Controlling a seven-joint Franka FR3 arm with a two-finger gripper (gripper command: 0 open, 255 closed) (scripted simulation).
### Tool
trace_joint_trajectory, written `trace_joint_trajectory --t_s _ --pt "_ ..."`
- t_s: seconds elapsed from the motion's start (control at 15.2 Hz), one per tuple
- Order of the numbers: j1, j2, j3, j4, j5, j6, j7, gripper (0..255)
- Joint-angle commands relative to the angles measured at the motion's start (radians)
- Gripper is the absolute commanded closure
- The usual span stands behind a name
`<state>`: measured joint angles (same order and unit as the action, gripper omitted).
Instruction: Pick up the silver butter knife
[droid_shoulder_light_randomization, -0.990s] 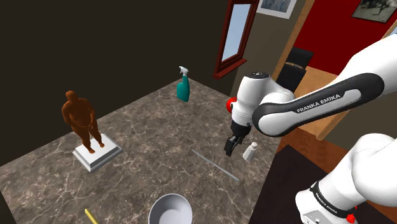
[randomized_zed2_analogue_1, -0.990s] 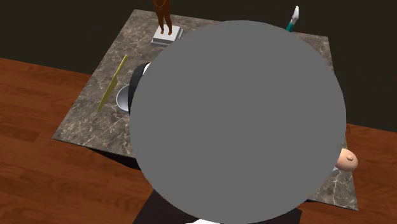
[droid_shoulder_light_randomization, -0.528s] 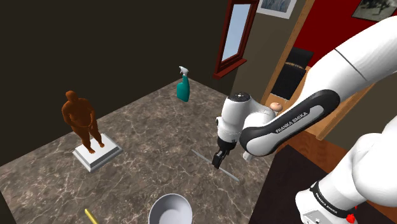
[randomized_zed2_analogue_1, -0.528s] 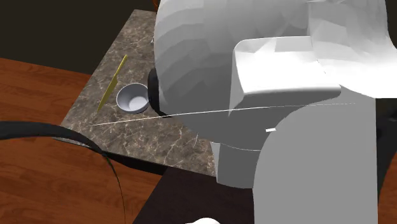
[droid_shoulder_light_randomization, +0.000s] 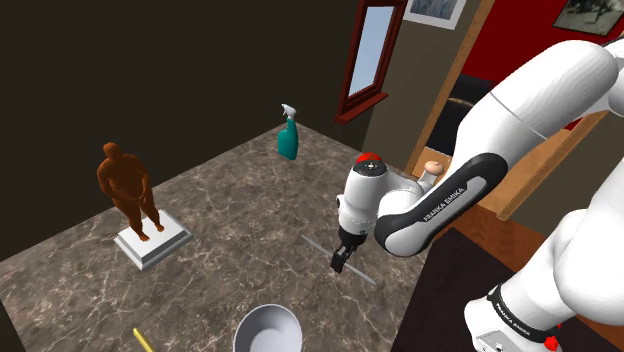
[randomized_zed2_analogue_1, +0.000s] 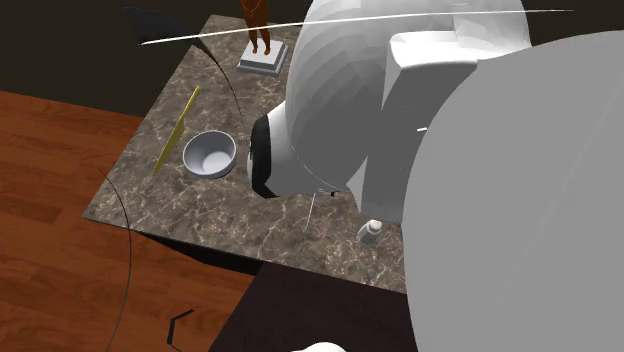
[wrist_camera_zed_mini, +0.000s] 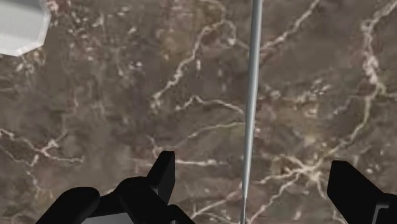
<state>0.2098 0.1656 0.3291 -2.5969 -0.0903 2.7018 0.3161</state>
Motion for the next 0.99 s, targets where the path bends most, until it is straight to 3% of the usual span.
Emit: trace_joint_trajectory --t_s 0.0,0.59,0.92 --pt "0.002 0.009 -0.002 0.002 -0.007 0.006 0.006 255" --pt "0.002 0.009 -0.002 0.002 -0.007 0.006 0.006 255" --pt "-0.010 -0.073 0.022 -0.002 0.057 -0.065 -0.039 255"
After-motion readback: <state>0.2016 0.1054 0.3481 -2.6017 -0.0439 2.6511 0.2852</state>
